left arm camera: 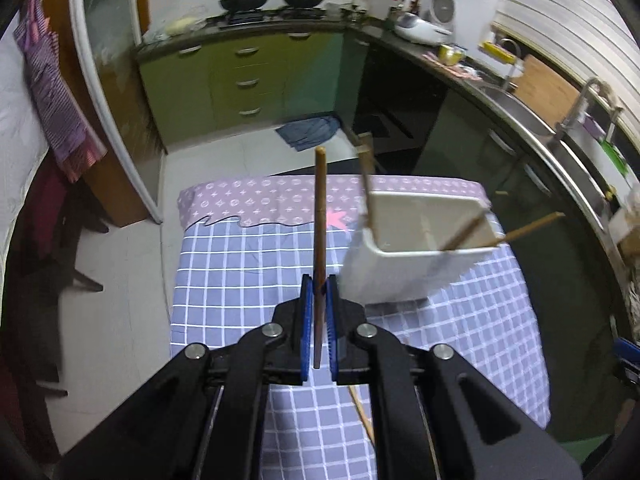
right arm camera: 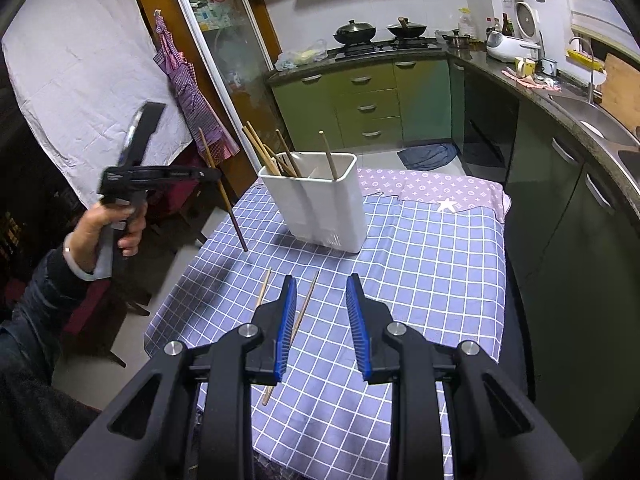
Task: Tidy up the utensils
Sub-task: 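Lift the chopstick with the left tool and carry it toward the holder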
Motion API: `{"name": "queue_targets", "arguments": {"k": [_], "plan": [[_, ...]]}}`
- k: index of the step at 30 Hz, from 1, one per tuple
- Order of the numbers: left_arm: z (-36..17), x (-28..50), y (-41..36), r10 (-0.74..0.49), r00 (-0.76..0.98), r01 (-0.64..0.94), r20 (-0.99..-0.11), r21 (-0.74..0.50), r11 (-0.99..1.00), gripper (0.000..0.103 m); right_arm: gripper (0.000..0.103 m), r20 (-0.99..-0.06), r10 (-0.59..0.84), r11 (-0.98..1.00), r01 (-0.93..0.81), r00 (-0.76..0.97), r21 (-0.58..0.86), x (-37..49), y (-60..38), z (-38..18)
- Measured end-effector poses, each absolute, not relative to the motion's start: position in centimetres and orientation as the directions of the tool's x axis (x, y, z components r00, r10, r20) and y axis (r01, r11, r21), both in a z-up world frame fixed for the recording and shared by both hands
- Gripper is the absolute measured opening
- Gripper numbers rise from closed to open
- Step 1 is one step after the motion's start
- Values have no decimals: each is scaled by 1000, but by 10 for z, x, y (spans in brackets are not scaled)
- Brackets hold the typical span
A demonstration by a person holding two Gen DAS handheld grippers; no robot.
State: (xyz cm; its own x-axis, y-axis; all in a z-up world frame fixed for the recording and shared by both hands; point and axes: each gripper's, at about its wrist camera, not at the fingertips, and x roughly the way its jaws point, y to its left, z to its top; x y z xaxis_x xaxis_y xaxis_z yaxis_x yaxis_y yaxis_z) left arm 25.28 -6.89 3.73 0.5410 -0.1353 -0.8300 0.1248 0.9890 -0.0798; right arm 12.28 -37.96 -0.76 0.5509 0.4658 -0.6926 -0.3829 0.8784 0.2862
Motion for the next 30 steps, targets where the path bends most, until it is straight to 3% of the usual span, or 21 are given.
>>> {"name": "queue_targets", "arguments": {"k": [10, 17, 19, 30], "plan": [[130, 231, -103, -196, 631, 223, -750, -66, 973, 7, 26, -690, 478, 874, -370, 544, 314, 123, -392, -17], [179, 245, -127, -170, 765, 217, -621, 0, 976, 7, 26, -682, 484, 873, -362, 548, 327, 118, -400, -20], [173, 260, -133, -155, 773, 208, -615, 15, 978, 7, 26, -684, 484, 873, -360, 546, 329, 117, -402, -22], [78, 314, -126, -174, 622, 179, -763, -78, 981, 10, 26, -698, 473, 880, -330, 538, 341, 116, -411, -29]]}}
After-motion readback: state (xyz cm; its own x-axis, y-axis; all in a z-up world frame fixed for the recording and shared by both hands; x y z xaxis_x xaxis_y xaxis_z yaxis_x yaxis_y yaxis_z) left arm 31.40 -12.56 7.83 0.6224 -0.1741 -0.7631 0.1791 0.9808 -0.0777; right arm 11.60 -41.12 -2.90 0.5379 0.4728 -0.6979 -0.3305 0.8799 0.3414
